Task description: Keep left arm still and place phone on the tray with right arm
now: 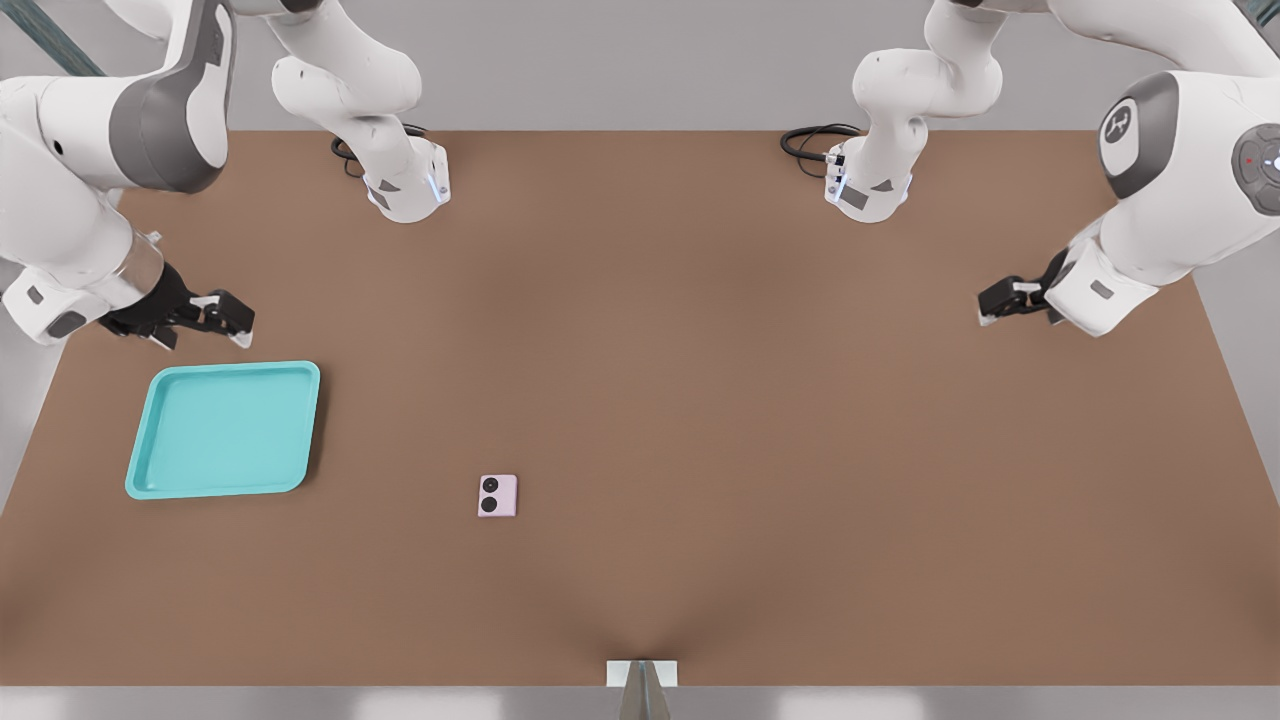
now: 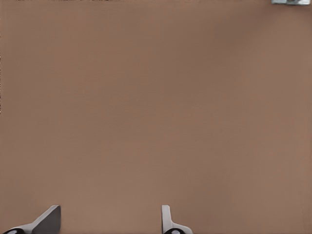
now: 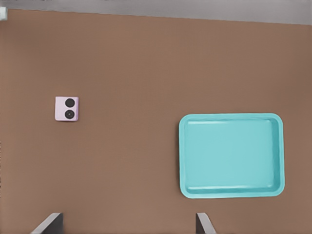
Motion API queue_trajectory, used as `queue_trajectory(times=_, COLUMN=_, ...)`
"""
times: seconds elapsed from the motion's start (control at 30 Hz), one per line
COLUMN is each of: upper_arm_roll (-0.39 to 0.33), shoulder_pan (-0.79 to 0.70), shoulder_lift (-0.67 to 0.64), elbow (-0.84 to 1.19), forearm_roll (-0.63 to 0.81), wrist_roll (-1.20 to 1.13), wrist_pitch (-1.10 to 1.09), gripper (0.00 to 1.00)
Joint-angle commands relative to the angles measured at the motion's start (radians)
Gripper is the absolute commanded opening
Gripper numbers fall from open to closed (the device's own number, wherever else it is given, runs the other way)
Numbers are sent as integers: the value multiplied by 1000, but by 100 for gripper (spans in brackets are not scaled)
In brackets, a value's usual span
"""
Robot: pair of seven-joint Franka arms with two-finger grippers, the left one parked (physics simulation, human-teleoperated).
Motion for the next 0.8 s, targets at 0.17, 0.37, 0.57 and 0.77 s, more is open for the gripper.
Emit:
queue_trajectory(times=0.17, upper_arm_roll=93, shoulder_pan=74, shoulder_lift=462, elbow=265, forearm_roll=22, wrist_roll=103, wrist_pitch=158, gripper=100)
queue_trajectory(times=0.37, upper_arm_roll=47, shoulder_pan=258, shoulder_lift=720, elbow=283, forearm_roll=21, wrist_roll=579, wrist_pitch=514, gripper=100)
queue_trajectory(times=0.57, upper_arm_roll=51, shoulder_pan=300, shoulder_lift=813, elbow=258, forearm_roll=21, wrist_roll=769, wrist_pitch=626, gripper=100)
queue_trajectory(times=0.77, upper_arm_roll=50, shoulder_pan=291, shoulder_lift=821, elbow=114, forearm_roll=45, wrist_roll=734, wrist_pitch=776, gripper=100)
